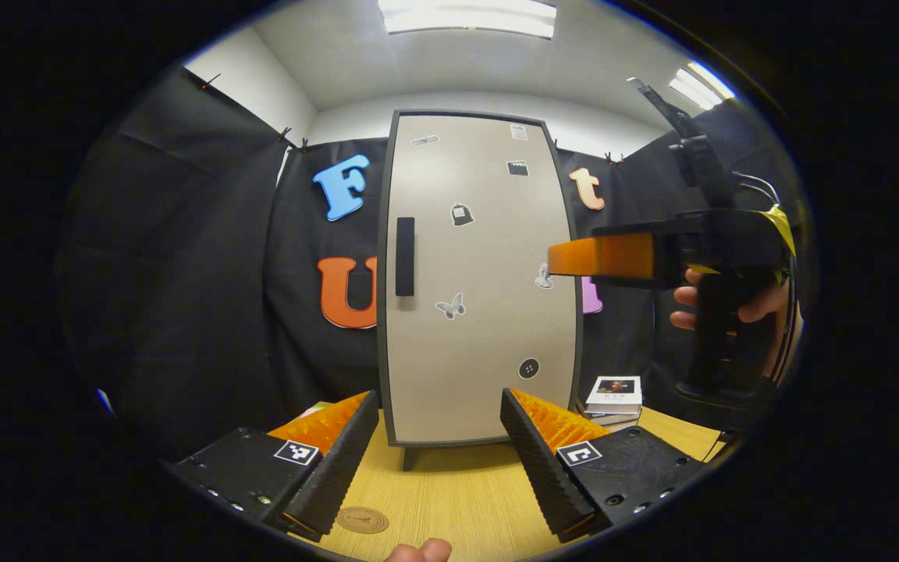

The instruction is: Open the cabinet door with the right hand, grasp the bottle in the cabinet with the left hand and place it on the coaster, then close the cabinet door with the right hand.

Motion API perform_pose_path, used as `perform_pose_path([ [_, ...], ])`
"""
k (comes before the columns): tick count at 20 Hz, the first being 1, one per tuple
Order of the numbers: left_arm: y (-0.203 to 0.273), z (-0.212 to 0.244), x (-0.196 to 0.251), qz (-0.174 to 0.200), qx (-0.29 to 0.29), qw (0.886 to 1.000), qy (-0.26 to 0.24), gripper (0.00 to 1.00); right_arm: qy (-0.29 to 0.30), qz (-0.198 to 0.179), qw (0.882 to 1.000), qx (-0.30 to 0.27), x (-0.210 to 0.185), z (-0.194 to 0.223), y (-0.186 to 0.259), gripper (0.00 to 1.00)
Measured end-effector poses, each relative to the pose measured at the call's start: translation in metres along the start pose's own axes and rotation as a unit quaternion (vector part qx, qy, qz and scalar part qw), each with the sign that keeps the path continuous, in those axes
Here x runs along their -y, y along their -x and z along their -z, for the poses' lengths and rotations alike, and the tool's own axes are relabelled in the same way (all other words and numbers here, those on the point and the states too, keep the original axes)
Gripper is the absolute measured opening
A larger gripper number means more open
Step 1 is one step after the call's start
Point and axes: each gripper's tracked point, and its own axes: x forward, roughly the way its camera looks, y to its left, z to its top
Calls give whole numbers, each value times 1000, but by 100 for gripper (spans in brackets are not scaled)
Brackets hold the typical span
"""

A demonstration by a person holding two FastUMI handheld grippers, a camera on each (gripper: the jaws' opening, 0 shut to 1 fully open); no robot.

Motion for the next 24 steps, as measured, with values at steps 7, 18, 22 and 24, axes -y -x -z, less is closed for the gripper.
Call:
perform_pose_path([
  [7, 5, 11, 2, 10, -12, 1000, 3, 95, -15, -57, 998, -16, -40, -12, -87, 99],
  [18, 4, 22, -23, -26, -23, 999, -1, 95, 25, -103, 994, -42, -100, -14, -177, 99],
  [22, 5, 23, -35, -38, -23, 999, -10, 95, 20, -109, 992, -60, -113, -9, -198, 99],
  [24, 5, 24, -37, -38, -24, 999, -11, 95, 18, -109, 992, -67, -117, -5, -207, 99],
])
